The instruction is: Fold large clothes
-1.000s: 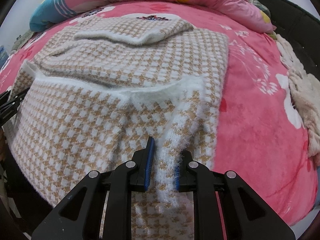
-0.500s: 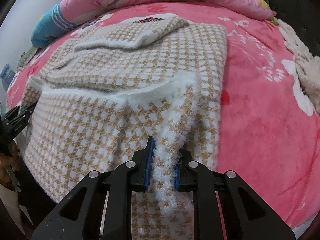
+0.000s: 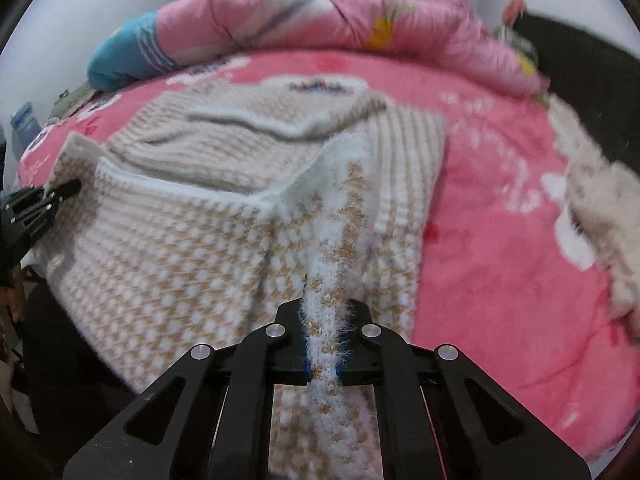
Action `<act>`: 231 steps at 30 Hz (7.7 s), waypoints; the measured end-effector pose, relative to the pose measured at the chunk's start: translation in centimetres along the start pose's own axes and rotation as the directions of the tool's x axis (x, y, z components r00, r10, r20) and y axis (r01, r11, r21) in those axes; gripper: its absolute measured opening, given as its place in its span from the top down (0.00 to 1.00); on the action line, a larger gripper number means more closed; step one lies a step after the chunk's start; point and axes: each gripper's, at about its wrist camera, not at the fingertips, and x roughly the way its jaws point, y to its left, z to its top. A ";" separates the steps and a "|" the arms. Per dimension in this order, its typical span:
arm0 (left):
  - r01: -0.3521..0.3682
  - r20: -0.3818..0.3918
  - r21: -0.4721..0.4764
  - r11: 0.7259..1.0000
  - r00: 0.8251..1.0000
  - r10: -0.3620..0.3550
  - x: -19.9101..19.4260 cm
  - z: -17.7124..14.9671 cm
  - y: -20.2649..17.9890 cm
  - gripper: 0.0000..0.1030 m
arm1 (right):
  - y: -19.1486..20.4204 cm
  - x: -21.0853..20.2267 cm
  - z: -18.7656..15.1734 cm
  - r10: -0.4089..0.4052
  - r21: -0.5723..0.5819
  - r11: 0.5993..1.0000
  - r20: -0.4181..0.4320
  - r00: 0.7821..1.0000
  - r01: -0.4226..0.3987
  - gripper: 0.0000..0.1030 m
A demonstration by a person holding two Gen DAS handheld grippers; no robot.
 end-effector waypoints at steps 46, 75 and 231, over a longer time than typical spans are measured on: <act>0.292 -0.175 -0.252 0.923 0.924 -0.340 23.6 17.5 7.6 0.65 | -15.8 20.3 15.1 0.361 0.408 0.847 0.025 0.932 -0.339 0.59; 0.487 -0.019 -0.223 0.845 0.864 -0.503 18.1 21.4 4.9 0.39 | -10.1 10.9 17.2 0.219 0.263 0.936 0.080 0.972 -0.233 0.44; 0.150 -0.094 -0.203 0.968 0.981 -0.171 -9.6 -4.5 -1.9 0.05 | 6.8 -7.6 -7.1 -0.134 0.207 0.970 0.031 0.990 0.125 0.08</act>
